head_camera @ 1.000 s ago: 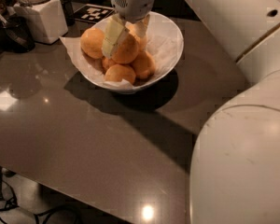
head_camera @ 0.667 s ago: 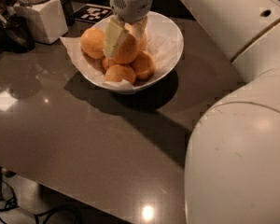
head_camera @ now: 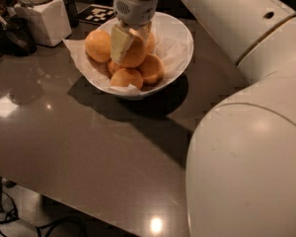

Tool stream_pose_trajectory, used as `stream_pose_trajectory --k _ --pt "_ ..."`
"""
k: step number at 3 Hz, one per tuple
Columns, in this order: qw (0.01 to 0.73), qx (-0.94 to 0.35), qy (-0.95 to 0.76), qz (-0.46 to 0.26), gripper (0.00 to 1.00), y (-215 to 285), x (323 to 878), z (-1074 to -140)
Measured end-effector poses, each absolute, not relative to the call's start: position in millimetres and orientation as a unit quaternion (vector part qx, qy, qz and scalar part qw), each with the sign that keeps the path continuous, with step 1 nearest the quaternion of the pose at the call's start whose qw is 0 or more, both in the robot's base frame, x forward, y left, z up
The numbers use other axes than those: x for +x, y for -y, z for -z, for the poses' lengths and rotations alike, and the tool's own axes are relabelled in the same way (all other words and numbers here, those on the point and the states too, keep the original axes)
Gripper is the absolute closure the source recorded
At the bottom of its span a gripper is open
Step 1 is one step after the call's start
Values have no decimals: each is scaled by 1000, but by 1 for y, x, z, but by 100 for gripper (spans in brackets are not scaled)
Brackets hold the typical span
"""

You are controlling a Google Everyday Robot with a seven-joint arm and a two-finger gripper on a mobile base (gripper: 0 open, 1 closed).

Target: Pick orange from white bowl

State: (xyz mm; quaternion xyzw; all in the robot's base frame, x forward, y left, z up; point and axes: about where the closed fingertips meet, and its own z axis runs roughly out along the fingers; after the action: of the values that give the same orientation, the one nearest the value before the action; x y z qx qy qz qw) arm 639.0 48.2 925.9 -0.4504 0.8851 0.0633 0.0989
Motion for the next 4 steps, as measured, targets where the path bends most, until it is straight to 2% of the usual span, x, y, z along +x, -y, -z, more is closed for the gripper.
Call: stream_pose_trajectory --k 1,2,3,4 --pt "99 -451 -885 -63 67 -48 639 -926" --pt "129 -460 -876 -65 91 -51 644 -929" --pt "197 -493 -843 -93 100 -42 626 -957" --pt "249 -519 -807 -133 100 -20 608 -982"
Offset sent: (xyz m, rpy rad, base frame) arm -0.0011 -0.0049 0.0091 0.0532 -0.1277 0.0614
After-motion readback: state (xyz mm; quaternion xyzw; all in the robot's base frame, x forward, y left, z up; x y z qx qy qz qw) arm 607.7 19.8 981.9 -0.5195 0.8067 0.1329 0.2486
